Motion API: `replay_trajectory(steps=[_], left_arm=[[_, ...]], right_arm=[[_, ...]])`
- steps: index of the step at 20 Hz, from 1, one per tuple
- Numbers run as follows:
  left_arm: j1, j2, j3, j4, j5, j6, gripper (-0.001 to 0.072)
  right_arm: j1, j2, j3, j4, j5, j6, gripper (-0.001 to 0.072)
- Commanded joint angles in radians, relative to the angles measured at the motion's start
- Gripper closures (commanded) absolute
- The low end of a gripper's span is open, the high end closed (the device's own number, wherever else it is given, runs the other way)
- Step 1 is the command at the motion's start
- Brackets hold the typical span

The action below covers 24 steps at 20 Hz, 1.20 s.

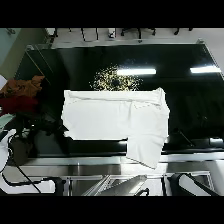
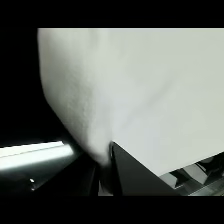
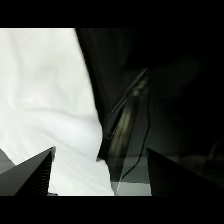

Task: Fold the shirts.

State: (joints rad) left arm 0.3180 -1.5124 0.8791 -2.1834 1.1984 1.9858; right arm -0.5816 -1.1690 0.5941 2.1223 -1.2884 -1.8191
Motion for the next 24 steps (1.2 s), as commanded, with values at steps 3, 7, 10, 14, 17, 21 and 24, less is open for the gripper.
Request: replay_trajectory(steps=[3, 7, 10, 14, 17, 21, 24], left_arm=[[-0.013, 0.004, 0.037, -0.015, 0.077, 0.014, 0.0619], [0.007, 0.004, 0.036, -0.011, 0.104, 0.016, 0.0693], [0.007, 0.004, 0.036, -0.011, 0.109, 0.015, 0.0693], [0.007, 0.004, 0.037, -0.011, 0.13, 0.011, 0.0693], [0.007, 0.006, 0.036, -0.004, 0.183, -0.018, 0.0694], [0.007, 0.097, 0.035, 0.264, 0.226, -0.163, 0.0694], [0.007, 0.195, 0.021, 0.497, 0.231, -0.261, 0.0694]], right_arm=[[0.0, -0.006, -0.123, 0.012, 0.051, -0.04, 0.0065], [0.043, -0.058, -0.143, 0.041, 0.075, -0.048, 0.0065], [0.181, -0.132, -0.143, 0.112, 0.092, -0.066, 0.0067], [0.349, -0.194, -0.129, 0.18, 0.165, -0.105, 0.0603], [0.34, -0.174, -0.071, 0.179, 0.134, -0.091, 0.0691], [0.277, -0.027, -0.048, 0.011, 0.08, 0.101, 0.0692], [0.272, 0.099, -0.048, -0.258, 0.028, 0.29, 0.0691]])
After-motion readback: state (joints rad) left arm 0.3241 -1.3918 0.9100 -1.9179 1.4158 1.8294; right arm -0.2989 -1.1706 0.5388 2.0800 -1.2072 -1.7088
